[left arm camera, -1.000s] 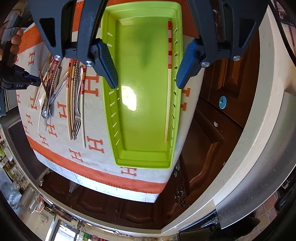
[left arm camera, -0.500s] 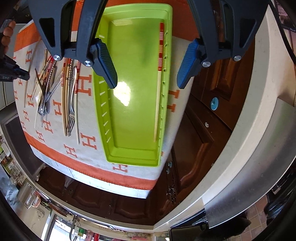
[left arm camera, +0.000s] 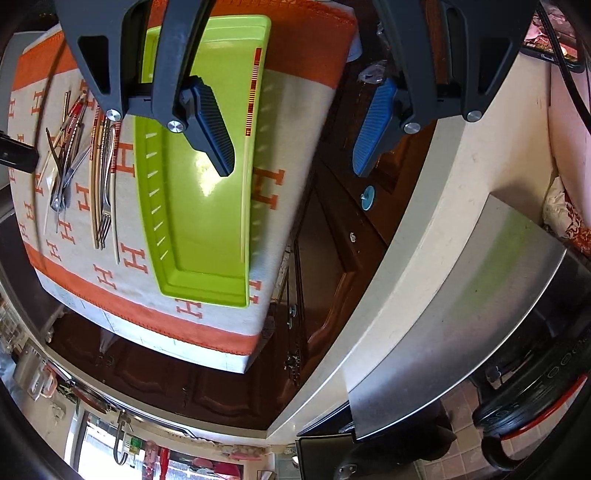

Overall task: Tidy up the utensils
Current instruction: 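Carry the wooden chopstick into the green tray and open the right tool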

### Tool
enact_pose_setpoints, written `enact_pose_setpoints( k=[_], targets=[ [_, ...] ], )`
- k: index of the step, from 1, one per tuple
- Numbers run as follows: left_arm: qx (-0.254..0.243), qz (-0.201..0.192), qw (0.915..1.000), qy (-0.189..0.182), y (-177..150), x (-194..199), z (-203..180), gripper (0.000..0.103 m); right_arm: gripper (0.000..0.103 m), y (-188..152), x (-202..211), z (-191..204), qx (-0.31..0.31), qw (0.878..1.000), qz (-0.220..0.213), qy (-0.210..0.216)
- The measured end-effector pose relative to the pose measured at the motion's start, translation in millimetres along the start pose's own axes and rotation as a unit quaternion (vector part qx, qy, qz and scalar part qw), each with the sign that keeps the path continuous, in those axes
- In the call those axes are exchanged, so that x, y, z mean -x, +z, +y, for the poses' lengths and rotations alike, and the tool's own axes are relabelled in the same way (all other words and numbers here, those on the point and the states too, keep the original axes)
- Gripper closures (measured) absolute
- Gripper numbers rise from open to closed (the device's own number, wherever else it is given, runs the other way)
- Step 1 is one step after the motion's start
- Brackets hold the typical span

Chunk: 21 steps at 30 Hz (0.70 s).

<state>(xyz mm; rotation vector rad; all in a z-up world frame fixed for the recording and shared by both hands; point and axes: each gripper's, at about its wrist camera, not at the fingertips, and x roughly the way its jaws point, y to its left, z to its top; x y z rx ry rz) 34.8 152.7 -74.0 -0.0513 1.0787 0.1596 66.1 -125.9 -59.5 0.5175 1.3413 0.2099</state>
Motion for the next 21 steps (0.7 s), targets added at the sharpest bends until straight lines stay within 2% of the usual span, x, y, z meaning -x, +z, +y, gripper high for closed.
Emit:
enact_pose_setpoints(
  k=[4, 10, 13, 15, 17, 19, 21],
  targets=[
    [0.002, -0.001, 1.0000, 0.004, -3, 1, 4, 0.038, 0.097, 7, -36, 50, 0.048, 0.998, 0.028, -0.002],
    [-0.015, -0.006, 0.9997, 0.017, -8, 3, -2, 0.038, 0.097, 19, -84, 81, 0.078, 0.994, 0.068, -0.021],
    [-0.019, -0.003, 0.9996, 0.021, -9, 2, -4, 0.038, 0.095, 20, -96, 93, 0.088, 0.992, 0.074, -0.042],
    [-0.019, 0.000, 0.9996, 0.020, -10, 1, -4, 0.037, 0.090, 23, -100, 99, 0.095, 0.991, 0.071, -0.055],
    [-0.019, 0.002, 0.9997, 0.018, -10, 0, -5, 0.037, 0.074, 23, -99, 93, 0.096, 0.991, 0.063, -0.061],
    [-0.020, 0.003, 0.9996, 0.018, -11, -1, -6, 0.037, 0.068, 23, -95, 87, 0.099, 0.991, 0.052, -0.066],
    [-0.023, 0.005, 0.9996, 0.017, -12, -2, -7, 0.037, 0.068, 24, -94, 81, 0.102, 0.991, 0.049, -0.073]
  ],
)
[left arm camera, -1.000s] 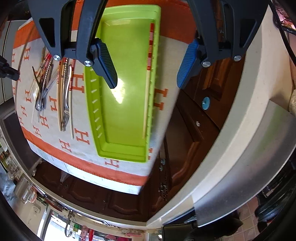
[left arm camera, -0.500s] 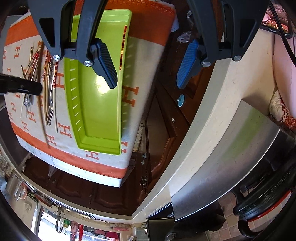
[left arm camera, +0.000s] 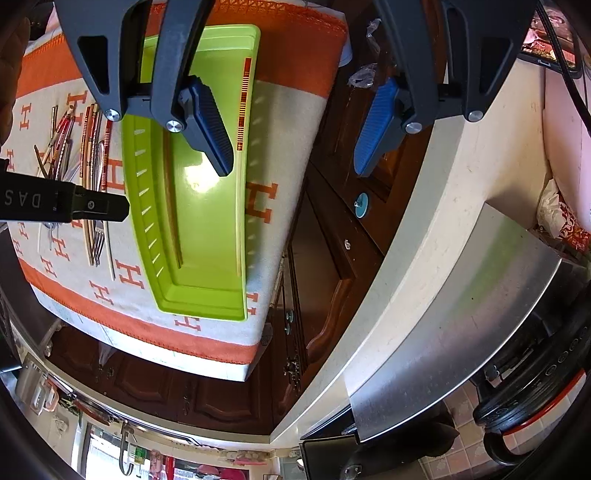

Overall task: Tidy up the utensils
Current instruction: 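Carry the wooden chopstick into the green tray and open the right tool, then grasp another red-striped chopstick from the pile with the left tool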

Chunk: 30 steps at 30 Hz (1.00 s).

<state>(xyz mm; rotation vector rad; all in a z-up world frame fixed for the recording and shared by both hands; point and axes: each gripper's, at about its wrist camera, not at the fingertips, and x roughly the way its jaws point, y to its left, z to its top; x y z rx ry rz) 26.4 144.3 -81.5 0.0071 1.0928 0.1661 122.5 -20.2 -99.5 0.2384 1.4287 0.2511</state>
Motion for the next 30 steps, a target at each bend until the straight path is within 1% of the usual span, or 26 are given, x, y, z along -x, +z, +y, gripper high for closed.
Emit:
enact_pose_setpoints(
  k=[7, 10, 15, 23, 26, 30],
  targets=[
    [-0.007, 0.004, 0.9999, -0.007, -1, -2, -7, 0.037, 0.068, -10, -5, -21, -0.011, 1.000, 0.016, 0.000],
    [-0.010, 0.006, 0.9999, -0.007, -1, -1, -10, 0.036, 0.068, -16, 1, -28, -0.001, 1.000, 0.012, -0.007],
    [-0.020, 0.005, 0.9997, -0.013, -1, 1, -20, 0.036, 0.068, -30, 26, -46, 0.015, 1.000, -0.008, -0.025],
    [-0.057, 0.003, 0.9979, -0.030, 0, 8, -55, 0.036, 0.067, -54, 74, -97, -0.012, 0.998, -0.045, -0.036],
    [-0.077, -0.002, 0.9962, -0.042, 3, 13, -73, 0.036, 0.067, -61, 91, -118, -0.026, 0.997, -0.054, -0.038],
    [-0.097, 0.002, 0.9927, -0.072, 11, 14, -99, 0.036, 0.067, -66, 111, -145, -0.040, 0.996, -0.069, -0.047]
  ],
)
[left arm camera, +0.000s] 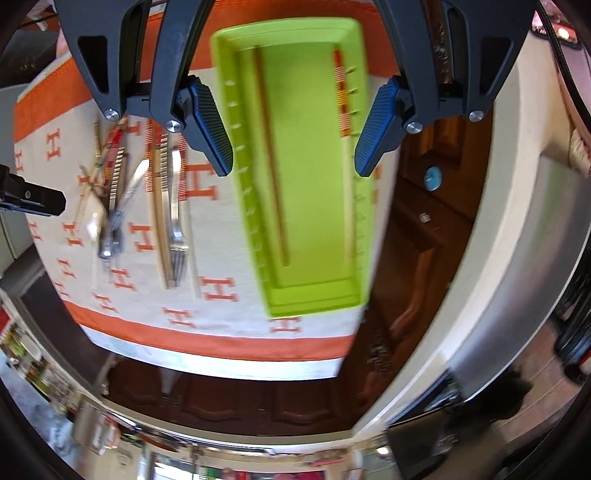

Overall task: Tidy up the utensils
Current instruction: 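Grasp another red-striped chopstick from the pile with the left tool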

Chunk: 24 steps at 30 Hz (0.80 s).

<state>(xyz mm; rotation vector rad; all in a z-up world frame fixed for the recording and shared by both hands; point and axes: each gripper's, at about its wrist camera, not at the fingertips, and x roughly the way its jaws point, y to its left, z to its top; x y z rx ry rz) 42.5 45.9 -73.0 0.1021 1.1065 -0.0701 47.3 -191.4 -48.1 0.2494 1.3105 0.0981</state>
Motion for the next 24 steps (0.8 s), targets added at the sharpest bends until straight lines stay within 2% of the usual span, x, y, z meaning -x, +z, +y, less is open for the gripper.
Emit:
enact_pose_setpoints(
  k=[8, 10, 12, 16, 18, 24],
  targets=[
    [-0.027, 0.016, 0.9966, -0.075, 34, -16, -46, 0.038, 0.067, 8, 23, -61, -0.045, 0.999, -0.019, -0.004],
    [-0.033, 0.027, 0.9955, -0.084, 44, -28, -56, 0.050, 0.067, 11, 24, -73, -0.056, 0.998, -0.021, -0.005],
    [-0.037, 0.046, 0.9940, -0.092, 53, -42, -65, 0.058, 0.067, 13, 25, -85, -0.064, 0.998, -0.022, -0.002],
    [-0.033, 0.092, 0.9890, -0.111, 66, -76, -78, 0.079, 0.067, 15, 18, -101, -0.079, 0.997, -0.017, 0.003],
    [-0.030, 0.111, 0.9868, -0.114, 69, -92, -83, 0.084, 0.067, 15, 12, -108, -0.086, 0.996, -0.013, 0.006],
    [-0.021, 0.154, 0.9817, -0.110, 73, -131, -91, 0.089, 0.067, 15, -6, -132, -0.108, 0.994, -0.001, 0.012]
  ],
)
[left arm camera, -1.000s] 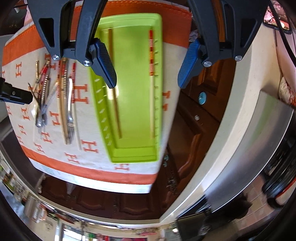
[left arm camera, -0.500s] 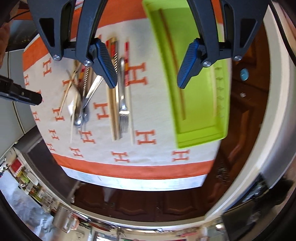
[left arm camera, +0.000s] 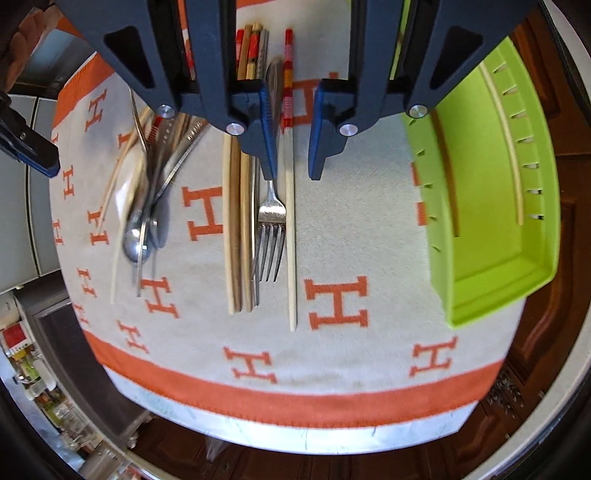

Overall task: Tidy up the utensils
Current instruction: 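Grasp another red-striped chopstick from the pile with the left tool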

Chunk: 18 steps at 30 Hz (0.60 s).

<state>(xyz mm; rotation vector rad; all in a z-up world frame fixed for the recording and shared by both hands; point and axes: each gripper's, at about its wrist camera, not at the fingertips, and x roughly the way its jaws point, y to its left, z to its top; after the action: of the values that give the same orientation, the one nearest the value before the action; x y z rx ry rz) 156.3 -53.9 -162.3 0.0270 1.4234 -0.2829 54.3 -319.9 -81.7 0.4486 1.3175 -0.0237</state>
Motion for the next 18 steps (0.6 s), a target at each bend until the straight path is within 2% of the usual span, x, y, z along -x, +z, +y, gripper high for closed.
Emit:
enact_pose_setpoints(
  k=[7, 18],
  targets=[
    [0.002, 0.019, 0.9997, 0.012, 7, -21, 0, 0.090, 0.067, 3, -17, -18, -0.016, 1.000, 0.011, 0.003],
    [-0.021, 0.008, 0.9987, 0.046, 11, -24, -11, 0.090, 0.067, 6, -40, -33, -0.040, 0.999, 0.030, 0.009]
  ],
)
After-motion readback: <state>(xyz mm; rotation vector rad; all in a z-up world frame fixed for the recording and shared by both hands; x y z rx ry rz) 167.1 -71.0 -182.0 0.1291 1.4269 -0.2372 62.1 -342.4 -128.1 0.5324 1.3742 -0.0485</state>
